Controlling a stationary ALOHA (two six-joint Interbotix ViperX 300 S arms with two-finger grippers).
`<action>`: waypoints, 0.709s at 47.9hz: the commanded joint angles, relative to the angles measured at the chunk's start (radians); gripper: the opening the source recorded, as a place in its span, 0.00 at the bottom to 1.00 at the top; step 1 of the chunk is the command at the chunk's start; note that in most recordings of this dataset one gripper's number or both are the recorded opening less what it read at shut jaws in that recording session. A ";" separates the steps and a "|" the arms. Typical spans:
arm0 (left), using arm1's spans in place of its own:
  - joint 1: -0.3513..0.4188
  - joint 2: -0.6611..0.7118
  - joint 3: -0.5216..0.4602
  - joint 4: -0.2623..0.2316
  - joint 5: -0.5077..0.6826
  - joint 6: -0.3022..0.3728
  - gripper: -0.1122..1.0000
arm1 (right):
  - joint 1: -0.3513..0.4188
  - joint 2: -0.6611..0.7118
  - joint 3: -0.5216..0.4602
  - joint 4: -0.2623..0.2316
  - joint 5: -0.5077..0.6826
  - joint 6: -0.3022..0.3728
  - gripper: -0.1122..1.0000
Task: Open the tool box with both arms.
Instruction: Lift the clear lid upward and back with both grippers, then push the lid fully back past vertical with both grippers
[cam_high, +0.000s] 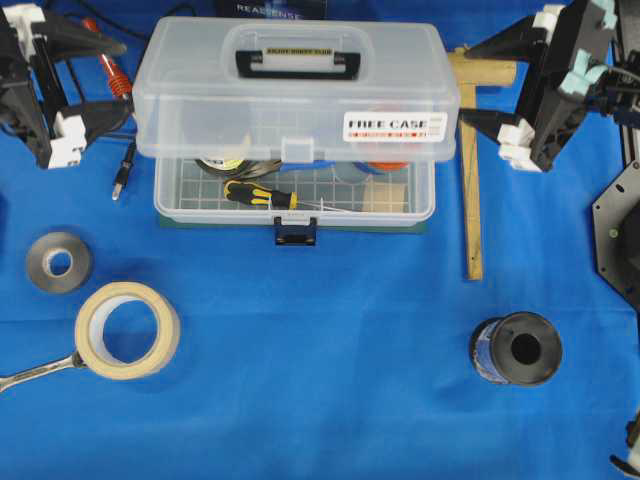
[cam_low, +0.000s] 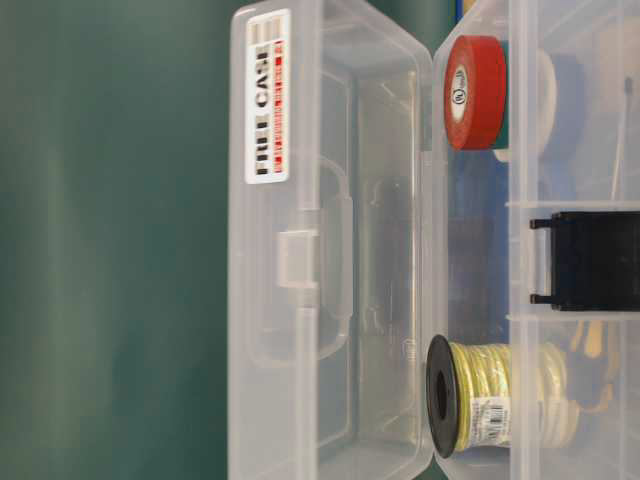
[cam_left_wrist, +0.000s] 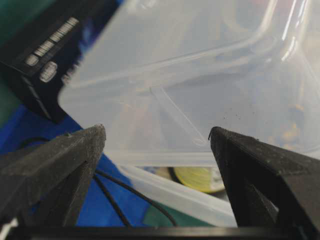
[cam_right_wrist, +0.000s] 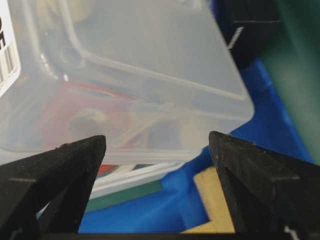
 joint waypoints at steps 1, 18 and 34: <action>0.005 0.014 -0.066 -0.003 -0.060 -0.003 0.91 | -0.003 0.008 -0.066 0.005 -0.032 0.009 0.87; 0.083 0.058 -0.086 -0.003 -0.135 0.002 0.91 | -0.074 0.026 -0.074 0.005 -0.064 0.009 0.87; 0.140 0.138 -0.132 -0.003 -0.135 0.003 0.91 | -0.124 0.055 -0.086 0.003 -0.094 0.003 0.87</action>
